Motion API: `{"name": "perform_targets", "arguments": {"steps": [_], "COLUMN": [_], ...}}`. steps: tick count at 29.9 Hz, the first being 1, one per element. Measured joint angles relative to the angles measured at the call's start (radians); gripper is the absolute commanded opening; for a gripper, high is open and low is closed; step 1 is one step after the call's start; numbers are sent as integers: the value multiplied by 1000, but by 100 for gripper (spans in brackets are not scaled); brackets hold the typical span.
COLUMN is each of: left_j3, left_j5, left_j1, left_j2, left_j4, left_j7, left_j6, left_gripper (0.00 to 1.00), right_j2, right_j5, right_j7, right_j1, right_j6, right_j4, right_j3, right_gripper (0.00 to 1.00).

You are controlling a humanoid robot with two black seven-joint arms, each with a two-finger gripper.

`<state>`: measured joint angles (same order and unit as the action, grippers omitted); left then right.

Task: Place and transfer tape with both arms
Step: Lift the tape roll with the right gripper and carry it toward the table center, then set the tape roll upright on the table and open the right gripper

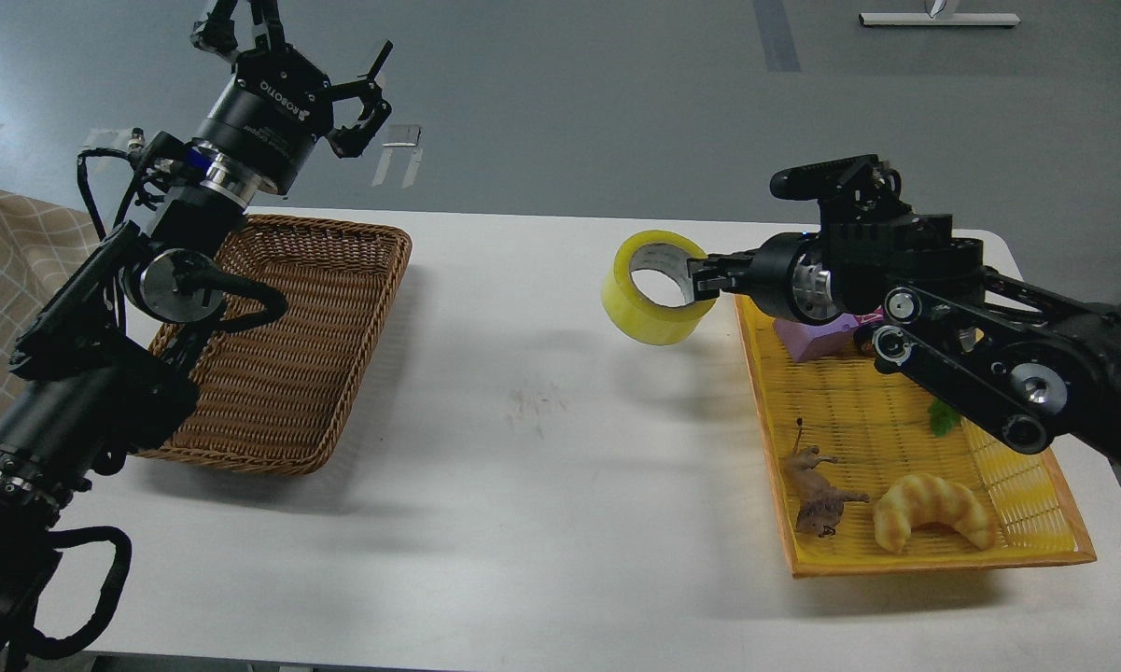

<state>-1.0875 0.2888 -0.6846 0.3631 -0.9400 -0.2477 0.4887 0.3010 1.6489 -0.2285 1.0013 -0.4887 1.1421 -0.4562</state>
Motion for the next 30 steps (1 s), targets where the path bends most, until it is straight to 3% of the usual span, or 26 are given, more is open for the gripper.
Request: {"name": "perform_targets", "arguments": {"steps": [14, 30], "left_j3": [-2, -5], "left_j5": [-1, -2], "left_j1": [0, 0], "left_j2": [-4, -7], "left_j4": [0, 0], "left_j7": [-1, -1], "left_j6": [0, 0], "left_gripper": [98, 98], "right_j2": [-260, -301], "right_j5": [1, 5], "right_j7": [0, 0], "right_j1": [58, 57], "right_j6": [0, 0], "right_j4": [-184, -295], "right_j3": [117, 186], "right_gripper": [7, 7]}}
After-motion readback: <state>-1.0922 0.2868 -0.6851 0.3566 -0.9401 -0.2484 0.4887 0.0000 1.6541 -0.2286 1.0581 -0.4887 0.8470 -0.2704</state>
